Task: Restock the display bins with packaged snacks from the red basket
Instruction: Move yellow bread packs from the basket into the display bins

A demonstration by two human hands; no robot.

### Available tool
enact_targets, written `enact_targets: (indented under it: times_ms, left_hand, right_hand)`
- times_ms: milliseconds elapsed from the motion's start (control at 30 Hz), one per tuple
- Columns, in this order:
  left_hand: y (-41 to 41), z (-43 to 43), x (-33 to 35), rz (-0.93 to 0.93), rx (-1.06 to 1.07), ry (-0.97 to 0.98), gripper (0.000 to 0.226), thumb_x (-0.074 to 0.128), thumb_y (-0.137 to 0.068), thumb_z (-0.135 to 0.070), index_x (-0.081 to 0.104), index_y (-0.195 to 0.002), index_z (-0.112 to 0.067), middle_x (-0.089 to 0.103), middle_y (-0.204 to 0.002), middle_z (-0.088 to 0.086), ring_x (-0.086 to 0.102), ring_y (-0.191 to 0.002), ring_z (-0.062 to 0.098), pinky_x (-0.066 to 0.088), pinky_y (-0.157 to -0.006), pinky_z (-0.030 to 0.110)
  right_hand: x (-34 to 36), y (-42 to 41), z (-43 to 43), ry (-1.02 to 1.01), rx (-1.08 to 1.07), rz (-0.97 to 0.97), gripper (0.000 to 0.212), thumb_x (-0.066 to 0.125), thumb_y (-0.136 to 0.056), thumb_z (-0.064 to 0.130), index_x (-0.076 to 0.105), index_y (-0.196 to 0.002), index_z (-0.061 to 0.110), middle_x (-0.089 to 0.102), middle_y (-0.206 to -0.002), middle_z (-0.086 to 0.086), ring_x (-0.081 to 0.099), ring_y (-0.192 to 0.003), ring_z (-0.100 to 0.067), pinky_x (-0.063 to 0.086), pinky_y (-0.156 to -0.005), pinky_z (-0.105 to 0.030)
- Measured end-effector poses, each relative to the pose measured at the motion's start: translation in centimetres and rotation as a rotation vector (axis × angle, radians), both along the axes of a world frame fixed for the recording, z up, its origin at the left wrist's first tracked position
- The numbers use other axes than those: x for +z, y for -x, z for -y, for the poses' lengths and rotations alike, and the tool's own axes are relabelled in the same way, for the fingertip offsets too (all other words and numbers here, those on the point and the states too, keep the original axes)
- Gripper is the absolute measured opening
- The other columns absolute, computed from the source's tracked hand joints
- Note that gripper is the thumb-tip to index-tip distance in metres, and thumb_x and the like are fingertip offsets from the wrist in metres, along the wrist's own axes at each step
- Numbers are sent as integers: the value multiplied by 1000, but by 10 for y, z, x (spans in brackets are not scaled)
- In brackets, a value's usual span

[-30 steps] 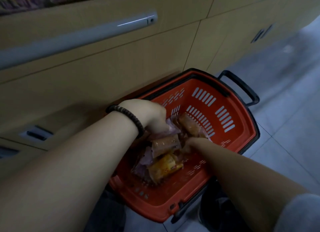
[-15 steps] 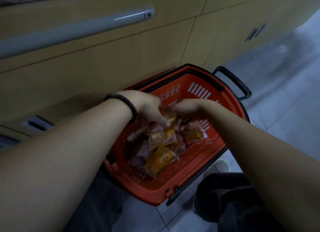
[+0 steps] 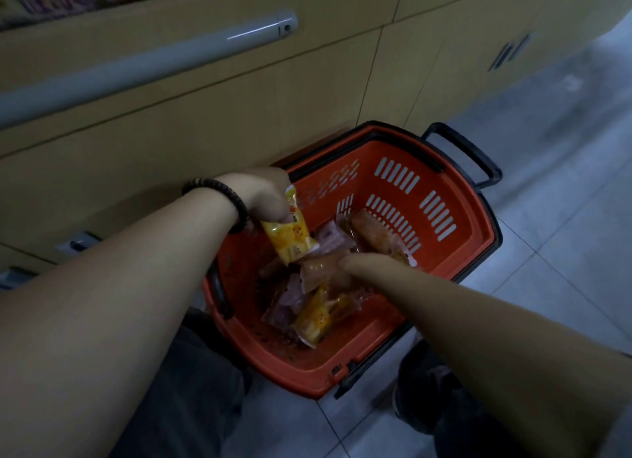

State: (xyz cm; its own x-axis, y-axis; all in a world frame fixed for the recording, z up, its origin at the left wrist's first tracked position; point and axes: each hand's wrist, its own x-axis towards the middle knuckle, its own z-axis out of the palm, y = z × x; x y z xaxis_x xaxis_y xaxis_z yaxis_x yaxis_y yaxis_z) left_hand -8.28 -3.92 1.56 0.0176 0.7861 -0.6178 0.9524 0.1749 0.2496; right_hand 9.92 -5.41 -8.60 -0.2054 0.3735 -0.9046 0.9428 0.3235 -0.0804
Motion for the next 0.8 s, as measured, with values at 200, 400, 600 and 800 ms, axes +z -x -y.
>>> enact_targets:
  times_ms: [200, 400, 600, 800]
  left_hand:
    - [4, -2, -2, 186, 150, -55, 19, 74, -95, -15, 68, -112, -9, 67, -109, 12, 73, -93, 29, 66, -77, 47]
    - [8, -4, -2, 203, 180, -108, 22, 75, -96, -19, 67, -112, -7, 67, -110, 12, 71, -93, 28, 67, -76, 47]
    - [12, -7, 8, 172, 201, -161, 26, 78, -95, -24, 65, -112, -10, 62, -115, 11, 70, -95, 30, 66, -68, 43]
    - [21, -2, 22, 196, 293, -204, 18, 70, -99, -25, 60, -95, -11, 67, -92, 10, 70, -59, 19, 53, -45, 26]
  right_hand:
    - [-62, -6, 6, -59, -192, -1, 55, 72, -93, 41, 61, -140, 15, 64, -132, -8, 64, -120, -31, 54, -96, -37]
    - [-66, -4, -3, 43, -306, 105, 45, 45, -109, 41, 55, -138, 7, 59, -133, -7, 56, -128, -26, 42, -111, -37]
    - [17, -18, -22, -102, -312, -323, 46, 77, -93, 21, 64, -131, -1, 71, -117, -16, 72, -85, -26, 59, -59, -27]
    - [109, -58, -46, -74, -641, -729, 24, 74, -94, 13, 72, -115, 2, 74, -108, -16, 70, -87, -22, 54, -70, -31]
